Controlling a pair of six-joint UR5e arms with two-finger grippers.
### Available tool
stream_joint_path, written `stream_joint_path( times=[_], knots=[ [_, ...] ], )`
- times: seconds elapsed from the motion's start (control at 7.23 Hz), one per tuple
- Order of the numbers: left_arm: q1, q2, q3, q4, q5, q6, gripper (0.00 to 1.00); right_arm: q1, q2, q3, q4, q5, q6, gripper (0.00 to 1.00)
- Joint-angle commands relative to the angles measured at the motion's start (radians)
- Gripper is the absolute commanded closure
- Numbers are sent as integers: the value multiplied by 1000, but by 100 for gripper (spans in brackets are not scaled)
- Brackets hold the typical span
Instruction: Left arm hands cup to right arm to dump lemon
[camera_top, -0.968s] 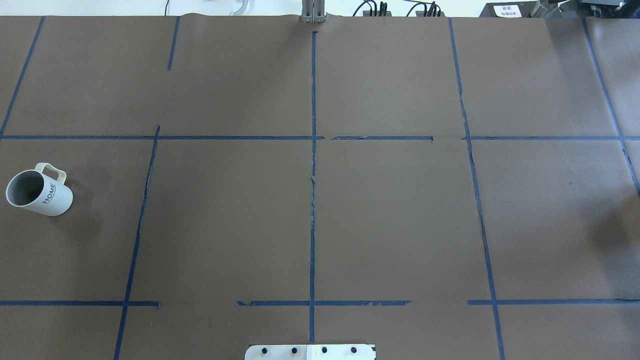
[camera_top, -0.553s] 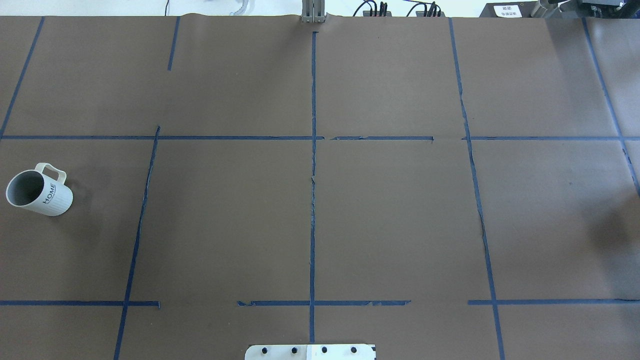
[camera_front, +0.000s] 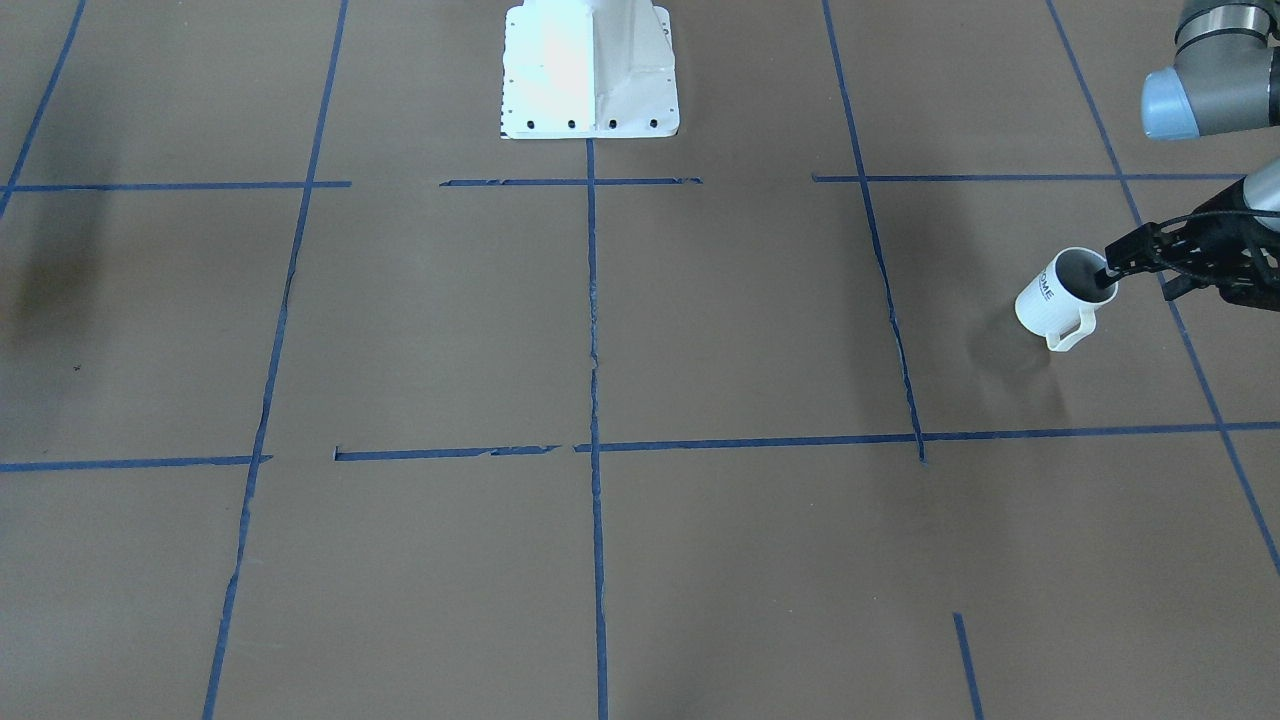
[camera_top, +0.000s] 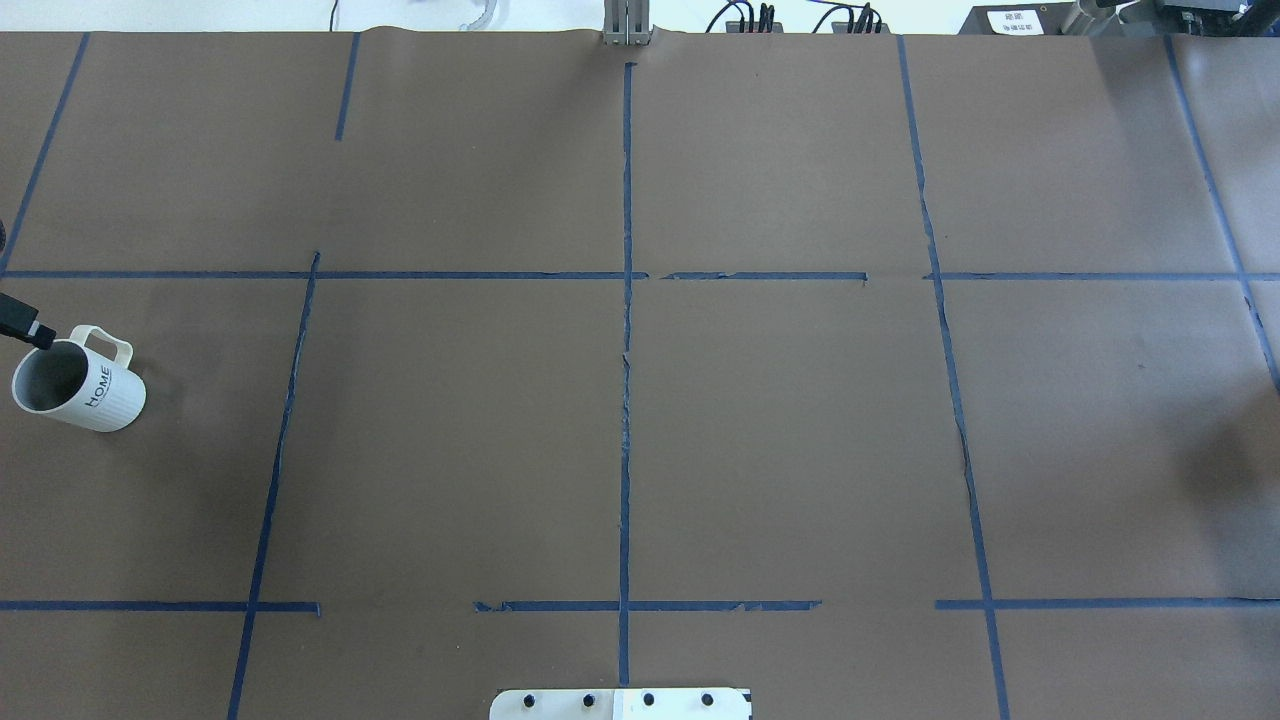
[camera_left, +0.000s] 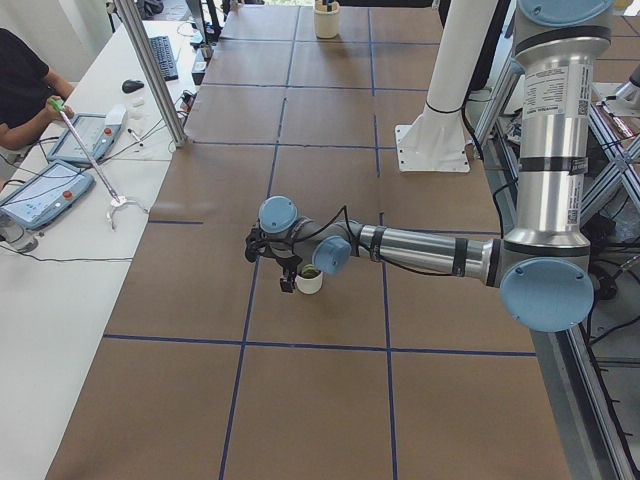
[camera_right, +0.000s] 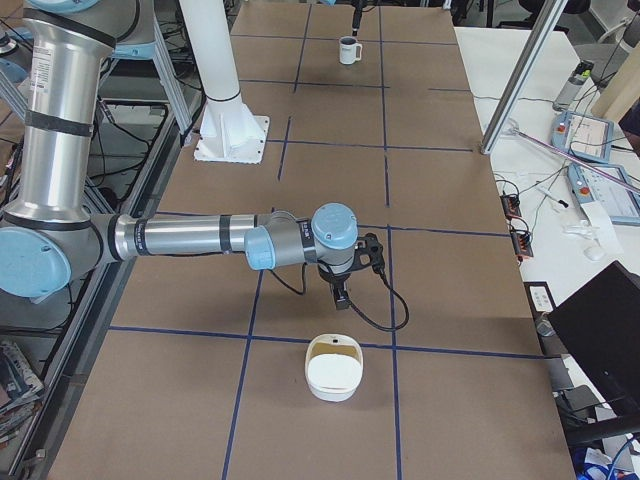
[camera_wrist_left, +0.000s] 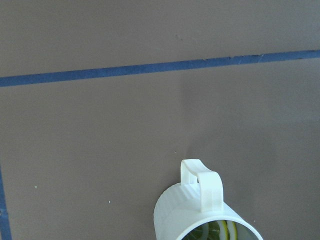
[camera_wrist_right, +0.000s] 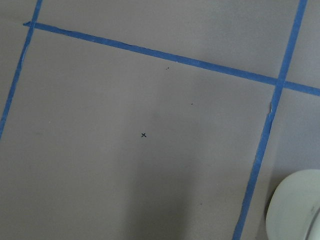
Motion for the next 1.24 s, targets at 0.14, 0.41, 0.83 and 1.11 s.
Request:
stream_joint_path(
  times=[0.14, 0.41, 0.83, 1.11],
  knots=[
    [35, 15, 24, -2, 12, -3, 4, -11, 4, 0, 0, 5, 0, 0],
    [61, 15, 46, -2, 12, -7, 38, -20, 6, 0, 0, 5, 0, 0],
    [75, 14, 41, -2, 10, -10, 100, -40, 6, 0, 38, 4, 0, 0],
    [74, -3, 23, -2, 12, -43, 100, -75, 38, 20, 40, -2, 1, 0]
  ],
)
